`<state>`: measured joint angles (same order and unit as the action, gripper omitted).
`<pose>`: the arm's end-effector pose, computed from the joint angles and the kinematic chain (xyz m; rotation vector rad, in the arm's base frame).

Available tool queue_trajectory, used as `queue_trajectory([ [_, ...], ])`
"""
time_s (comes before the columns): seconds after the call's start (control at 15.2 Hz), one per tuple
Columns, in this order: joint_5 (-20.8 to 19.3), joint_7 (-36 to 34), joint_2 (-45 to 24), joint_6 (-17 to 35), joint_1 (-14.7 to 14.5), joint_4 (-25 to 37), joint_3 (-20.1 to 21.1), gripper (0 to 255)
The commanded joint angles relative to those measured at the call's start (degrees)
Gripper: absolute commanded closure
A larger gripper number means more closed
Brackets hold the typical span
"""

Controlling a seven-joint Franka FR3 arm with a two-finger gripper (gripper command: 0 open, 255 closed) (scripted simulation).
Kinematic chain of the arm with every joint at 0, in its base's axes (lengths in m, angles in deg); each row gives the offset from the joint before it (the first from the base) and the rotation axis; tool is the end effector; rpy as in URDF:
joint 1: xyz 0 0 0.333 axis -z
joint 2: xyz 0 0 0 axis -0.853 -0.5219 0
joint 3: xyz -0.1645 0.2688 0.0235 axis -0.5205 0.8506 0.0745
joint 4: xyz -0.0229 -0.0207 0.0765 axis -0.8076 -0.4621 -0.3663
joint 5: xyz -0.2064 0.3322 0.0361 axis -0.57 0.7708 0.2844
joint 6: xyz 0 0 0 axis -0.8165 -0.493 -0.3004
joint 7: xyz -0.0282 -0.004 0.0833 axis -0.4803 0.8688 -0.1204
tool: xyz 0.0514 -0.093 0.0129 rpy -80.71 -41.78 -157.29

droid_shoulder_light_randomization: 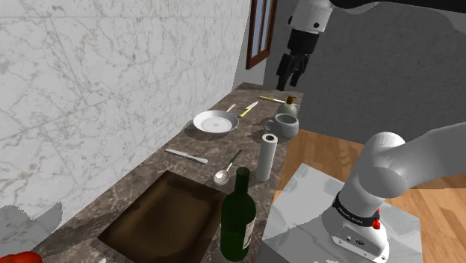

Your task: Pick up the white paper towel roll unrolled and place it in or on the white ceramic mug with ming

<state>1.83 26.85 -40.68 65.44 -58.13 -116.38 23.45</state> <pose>0.3066 0.0233 0.6354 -3.0526 0.0558 -0.1414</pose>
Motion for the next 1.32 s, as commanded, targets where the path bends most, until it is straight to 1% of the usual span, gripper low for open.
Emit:
queue_trajectory([
  [0.0,0.0,0.0,0.0,0.0,0.0,0.0,0.0,0],
  [0.33,0.0,0.5,-2.5,7.3,-0.1,-7.3,0.8,0],
  [0.66,0.0,0.9,-6.8,15.1,-0.1,-13.4,1.5,0],
  [0.99,-0.1,1.2,-12.8,23.3,-0.1,-18.1,2.3,0],
  [1.25,0.2,1.2,-13.7,26.7,-0.2,-20.5,2.5,0],
])
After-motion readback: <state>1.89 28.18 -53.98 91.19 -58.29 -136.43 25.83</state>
